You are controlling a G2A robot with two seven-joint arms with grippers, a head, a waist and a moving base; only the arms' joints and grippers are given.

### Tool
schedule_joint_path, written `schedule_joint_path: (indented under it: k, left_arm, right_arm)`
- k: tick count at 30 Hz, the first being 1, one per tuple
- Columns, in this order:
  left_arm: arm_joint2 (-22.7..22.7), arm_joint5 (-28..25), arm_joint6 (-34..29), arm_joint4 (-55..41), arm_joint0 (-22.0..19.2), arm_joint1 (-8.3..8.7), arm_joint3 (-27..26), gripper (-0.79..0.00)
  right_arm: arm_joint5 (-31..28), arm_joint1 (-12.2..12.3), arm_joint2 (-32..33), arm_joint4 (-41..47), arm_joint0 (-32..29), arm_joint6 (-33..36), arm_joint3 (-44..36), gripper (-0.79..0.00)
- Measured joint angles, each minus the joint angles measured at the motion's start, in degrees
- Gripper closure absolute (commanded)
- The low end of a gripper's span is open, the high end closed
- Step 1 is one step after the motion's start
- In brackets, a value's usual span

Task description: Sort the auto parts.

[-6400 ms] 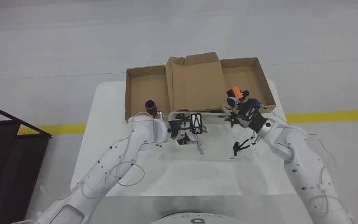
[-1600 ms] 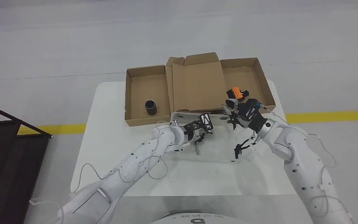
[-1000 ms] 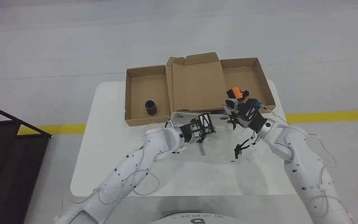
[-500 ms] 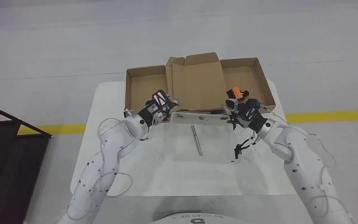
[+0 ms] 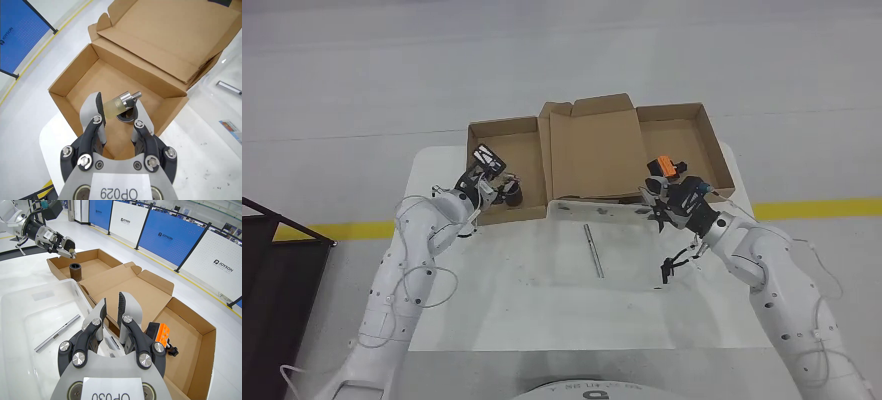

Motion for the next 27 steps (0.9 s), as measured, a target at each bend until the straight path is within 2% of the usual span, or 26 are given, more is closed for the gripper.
schedule_joint_path:
  k: [2, 3, 20, 21, 23, 27]
  left_arm:
    - [0.2, -0.1, -0.2, -0.1, -0.1, -0.01, -0.2, -0.785]
    - [0.2, -0.1, -0.3, -0.1, -0.1, -0.01, -0.2, -0.785]
    - [0.2, 0.0, -0.2, -0.1, -0.1, -0.01, -0.2, -0.785]
    - [0.2, 0.0, -0.2, -0.1, -0.1, -0.01, -0.2, -0.785]
    - [0.2, 0.0, -0.2, -0.1, -0.1, -0.01, -0.2, -0.785]
    - [0.2, 0.0, -0.2, -0.1, -0.1, -0.01, -0.2, -0.785]
  right_arm:
    - [0.0, 0.0, 0.0, 0.0, 0.0, 0.0, 0.0, -0.209]
    - [0.0, 0.0, 0.0, 0.0, 0.0, 0.0, 0.0, -0.262]
    - [0.0, 0.0, 0.0, 0.0, 0.0, 0.0, 0.0, -0.262]
    - [0.0, 0.0, 0.0, 0.0, 0.0, 0.0, 0.0, -0.785]
    - [-0.2, 0.0, -0.2, 0.2, 0.0, 0.0, -0.1, -0.785]
    - [-6.1, -0.2, -3.3, 5.3, 1.6, 3.6, -2.0, -0.785]
